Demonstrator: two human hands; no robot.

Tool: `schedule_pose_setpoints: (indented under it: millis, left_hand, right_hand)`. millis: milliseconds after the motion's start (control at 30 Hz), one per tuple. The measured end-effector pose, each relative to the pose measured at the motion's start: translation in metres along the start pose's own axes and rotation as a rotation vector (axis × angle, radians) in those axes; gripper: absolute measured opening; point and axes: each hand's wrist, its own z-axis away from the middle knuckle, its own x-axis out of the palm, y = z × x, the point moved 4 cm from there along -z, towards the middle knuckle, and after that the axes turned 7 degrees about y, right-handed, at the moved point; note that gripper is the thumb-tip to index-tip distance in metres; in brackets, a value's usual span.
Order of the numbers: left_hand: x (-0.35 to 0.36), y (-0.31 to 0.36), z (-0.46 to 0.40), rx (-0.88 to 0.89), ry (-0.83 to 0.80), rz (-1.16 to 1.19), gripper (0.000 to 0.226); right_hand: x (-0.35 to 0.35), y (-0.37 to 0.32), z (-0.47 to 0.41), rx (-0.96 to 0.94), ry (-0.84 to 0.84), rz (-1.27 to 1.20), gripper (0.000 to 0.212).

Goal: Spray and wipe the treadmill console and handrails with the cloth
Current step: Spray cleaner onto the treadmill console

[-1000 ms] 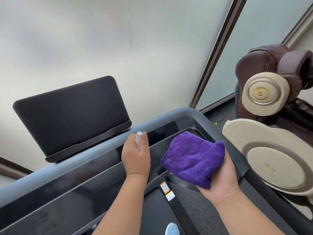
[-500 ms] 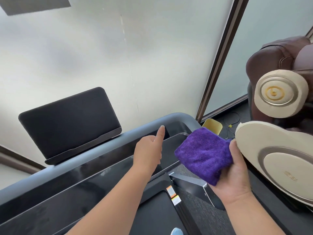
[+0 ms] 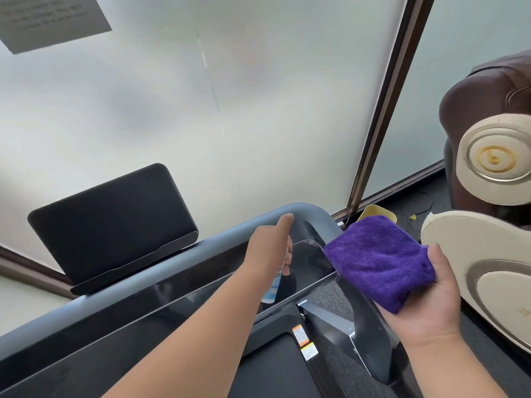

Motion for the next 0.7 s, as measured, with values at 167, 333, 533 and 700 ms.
schedule_pose_setpoints:
  millis: [167,333,533,700]
  left_hand:
    - [0.011,0.017,-0.008,0.016,-0.045,-0.050,0.047]
    - [0.015,0.016,-0.018,-0.011,-0.073,0.034,0.047]
    - [0.018,0.017,-0.025,0.011,-0.098,-0.013,0.042]
    - [0.028,0.020,-0.029,0.076,-0.154,0.016,0.048]
  right_hand:
    - [-0.003,-0.012,-0.002,-0.030,0.023,-0.031,0.042]
    - [0.002,-0.011,-0.001,-0.020,0.012,-0.036,0.046]
    - [0.000,-0.009,-0.005,-0.007,0.029,-0.050,0.047]
    - [0.001,-0.008,-0.006,-0.013,0.034,-0.044,0.047]
